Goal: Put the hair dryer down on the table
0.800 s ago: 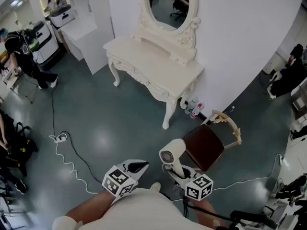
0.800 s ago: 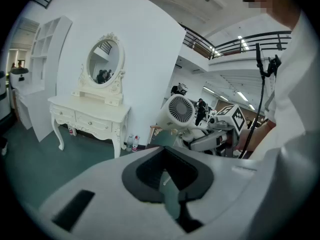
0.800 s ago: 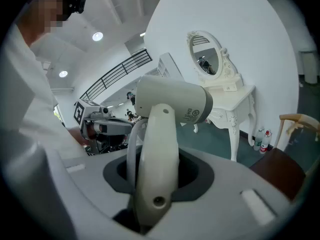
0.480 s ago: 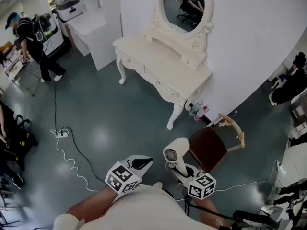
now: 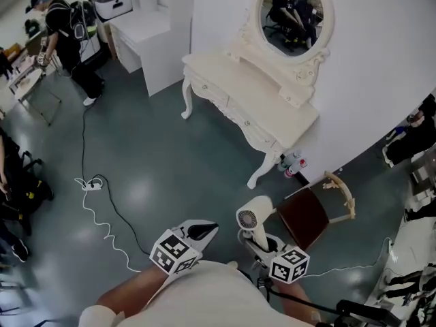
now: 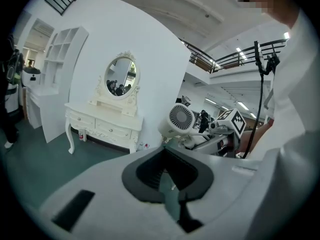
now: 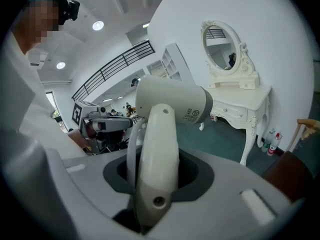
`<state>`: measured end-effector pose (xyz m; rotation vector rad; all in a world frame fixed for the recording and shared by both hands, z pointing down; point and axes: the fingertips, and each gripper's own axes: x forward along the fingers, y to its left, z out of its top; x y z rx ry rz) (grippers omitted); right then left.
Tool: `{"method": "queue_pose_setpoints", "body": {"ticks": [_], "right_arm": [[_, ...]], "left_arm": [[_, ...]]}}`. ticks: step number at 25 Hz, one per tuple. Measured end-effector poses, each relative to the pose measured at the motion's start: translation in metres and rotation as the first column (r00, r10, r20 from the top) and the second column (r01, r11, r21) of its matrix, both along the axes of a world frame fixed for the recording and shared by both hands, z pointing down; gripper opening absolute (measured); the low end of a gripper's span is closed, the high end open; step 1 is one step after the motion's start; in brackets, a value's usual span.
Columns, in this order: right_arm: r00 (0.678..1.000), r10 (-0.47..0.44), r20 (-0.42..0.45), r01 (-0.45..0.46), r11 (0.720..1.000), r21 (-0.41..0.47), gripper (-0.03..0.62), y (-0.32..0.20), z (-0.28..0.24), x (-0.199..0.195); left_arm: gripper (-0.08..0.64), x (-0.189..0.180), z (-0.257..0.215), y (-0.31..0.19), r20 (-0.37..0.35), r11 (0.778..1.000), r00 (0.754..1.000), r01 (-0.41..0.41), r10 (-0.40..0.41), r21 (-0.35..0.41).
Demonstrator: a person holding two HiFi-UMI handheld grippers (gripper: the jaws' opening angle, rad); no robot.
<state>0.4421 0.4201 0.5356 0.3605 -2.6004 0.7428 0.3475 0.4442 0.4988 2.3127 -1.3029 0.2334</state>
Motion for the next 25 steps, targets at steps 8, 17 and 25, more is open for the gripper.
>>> {"method": "queue_pose_setpoints", "body": {"ticks": [8, 17, 25], "right_arm": [[1.0, -0.012, 0.002, 0.012, 1.0, 0.008, 0.137, 0.023, 0.001, -0.083], [0.994, -0.096, -0.047, 0.096, 0.995, -0.01, 0.137, 0.007, 0.01, -0.142], [0.981, -0.196, -0.012, 0.196, 0.98, 0.028, 0.137, -0.087, 0.004, -0.217]], "left_arm": [[0.002, -0.087, 0.013, 0.047, -0.012, 0.998, 0.998, 0.06, -0.06, -0.03], [0.002, -0.145, 0.028, 0.029, -0.054, 0.989, 0.988, 0.14, -0.143, -0.053], [0.002, -0.203, 0.013, -0.05, -0.02, 0.976, 0.976, 0.214, -0.215, -0.042]]}}
